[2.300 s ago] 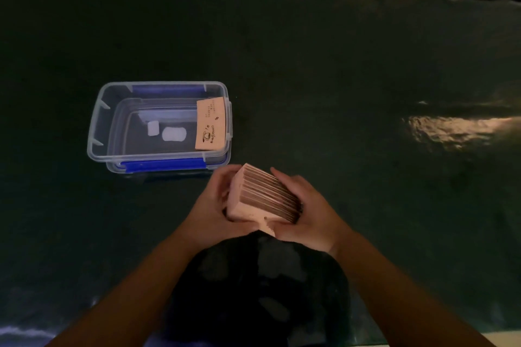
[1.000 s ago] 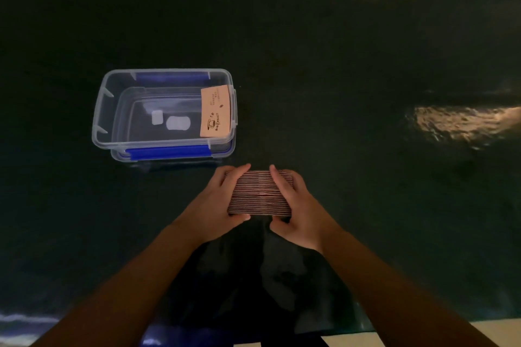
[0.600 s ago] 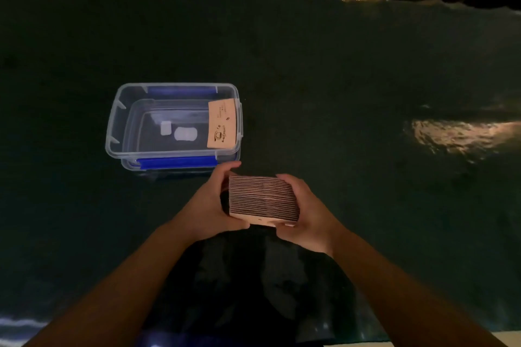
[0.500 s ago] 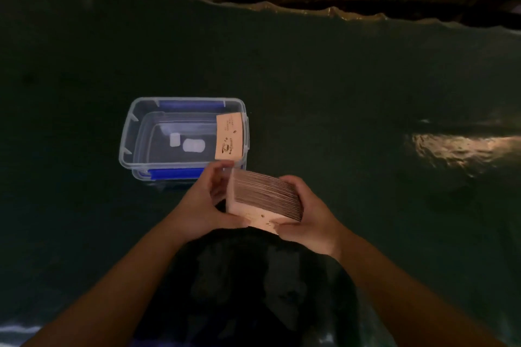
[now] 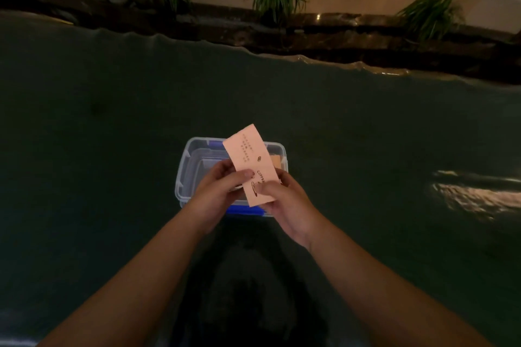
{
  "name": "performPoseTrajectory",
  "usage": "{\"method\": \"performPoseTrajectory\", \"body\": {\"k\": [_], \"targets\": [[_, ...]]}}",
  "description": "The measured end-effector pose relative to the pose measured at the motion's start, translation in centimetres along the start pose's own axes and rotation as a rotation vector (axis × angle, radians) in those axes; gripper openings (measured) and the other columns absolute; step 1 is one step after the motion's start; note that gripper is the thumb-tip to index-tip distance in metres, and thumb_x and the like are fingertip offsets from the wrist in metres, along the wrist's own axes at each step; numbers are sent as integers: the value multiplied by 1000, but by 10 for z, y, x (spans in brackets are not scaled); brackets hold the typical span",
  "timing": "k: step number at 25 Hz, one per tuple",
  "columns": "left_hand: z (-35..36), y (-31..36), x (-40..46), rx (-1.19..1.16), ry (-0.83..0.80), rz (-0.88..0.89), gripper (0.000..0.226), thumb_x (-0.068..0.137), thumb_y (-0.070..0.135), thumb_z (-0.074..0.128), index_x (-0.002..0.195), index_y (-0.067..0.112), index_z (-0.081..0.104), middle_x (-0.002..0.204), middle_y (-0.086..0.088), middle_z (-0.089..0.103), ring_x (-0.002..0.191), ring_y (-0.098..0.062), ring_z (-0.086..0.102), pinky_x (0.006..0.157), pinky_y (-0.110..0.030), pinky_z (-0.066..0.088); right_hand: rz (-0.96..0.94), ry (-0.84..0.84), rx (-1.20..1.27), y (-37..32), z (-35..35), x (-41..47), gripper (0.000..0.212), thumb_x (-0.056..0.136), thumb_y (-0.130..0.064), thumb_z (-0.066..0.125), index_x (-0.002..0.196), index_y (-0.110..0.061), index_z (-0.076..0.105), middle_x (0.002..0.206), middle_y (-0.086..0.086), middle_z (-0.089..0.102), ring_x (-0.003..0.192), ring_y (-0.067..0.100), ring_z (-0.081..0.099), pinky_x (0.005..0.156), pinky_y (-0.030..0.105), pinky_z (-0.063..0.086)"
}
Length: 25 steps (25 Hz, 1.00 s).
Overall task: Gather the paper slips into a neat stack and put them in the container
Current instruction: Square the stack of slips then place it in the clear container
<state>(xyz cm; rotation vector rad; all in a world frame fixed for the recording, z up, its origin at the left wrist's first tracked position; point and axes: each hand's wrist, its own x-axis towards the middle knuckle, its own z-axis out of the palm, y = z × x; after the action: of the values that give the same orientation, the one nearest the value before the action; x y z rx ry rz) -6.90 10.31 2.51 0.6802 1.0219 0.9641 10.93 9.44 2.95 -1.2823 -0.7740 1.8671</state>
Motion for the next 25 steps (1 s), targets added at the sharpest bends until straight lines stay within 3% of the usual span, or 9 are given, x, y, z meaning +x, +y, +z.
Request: {"method": "performPoseTrajectory", "body": {"k": [5,8,12,14,16,19,21,23,25], "targets": [[-40,34,29,71,37,-119,49,85,26,78,130,16,64,120,-11,78,107,-25,77,80,-37,65,41,-32,-233,-30,29,30,35,94,-45,71,126,-32,68,118,-4,81,115,15,73,99,37,57],[-54,43,48,168,21,-241,40,89,29,75,128,21,66,112,-9,81,102,-24,79,77,-38,65,101,70,-325,-34,43,53,20,101,-50,60,114,-37,69,115,1,81,109,20,76,100,44,59],[-58,34,70,260,49,-354,42,89,35,74,128,22,67,107,-9,82,106,-29,77,90,-46,62,230,214,-353,-14,53,75,17,104,-51,52,99,-41,65,111,3,79,104,24,75,101,48,58],[-60,25,76,251,76,-394,41,90,34,72,129,22,66,109,-12,81,108,-31,76,95,-50,60,276,282,-343,-3,58,83,20,105,-51,51,104,-38,65,106,2,77,100,22,74,98,45,59],[-60,17,79,207,106,-426,38,92,30,70,129,22,65,113,-14,79,109,-33,74,96,-53,58,306,337,-378,5,65,93,29,106,-49,48,122,-32,64,100,-1,73,92,17,71,82,34,58],[-52,7,86,159,154,-437,33,95,28,66,128,24,66,114,-13,79,108,-33,74,98,-55,57,340,407,-423,10,74,107,35,108,-45,43,135,-28,58,100,0,66,81,15,62,60,28,42],[-45,5,90,166,189,-443,29,97,30,64,125,24,66,113,-13,78,106,-32,73,99,-55,56,376,442,-437,8,74,115,34,109,-41,42,131,-22,60,97,3,64,80,19,61,67,31,47],[-40,3,94,197,185,-448,26,99,32,61,122,23,67,111,-12,78,104,-31,74,98,-54,56,381,458,-479,8,73,122,27,110,-37,41,119,-19,60,93,5,62,83,22,62,84,36,54],[-37,3,97,220,181,-461,25,100,34,61,120,20,68,110,-13,79,103,-31,75,99,-54,56,390,491,-495,8,70,127,20,111,-34,40,105,-21,55,88,4,59,79,22,59,85,37,54]]}}
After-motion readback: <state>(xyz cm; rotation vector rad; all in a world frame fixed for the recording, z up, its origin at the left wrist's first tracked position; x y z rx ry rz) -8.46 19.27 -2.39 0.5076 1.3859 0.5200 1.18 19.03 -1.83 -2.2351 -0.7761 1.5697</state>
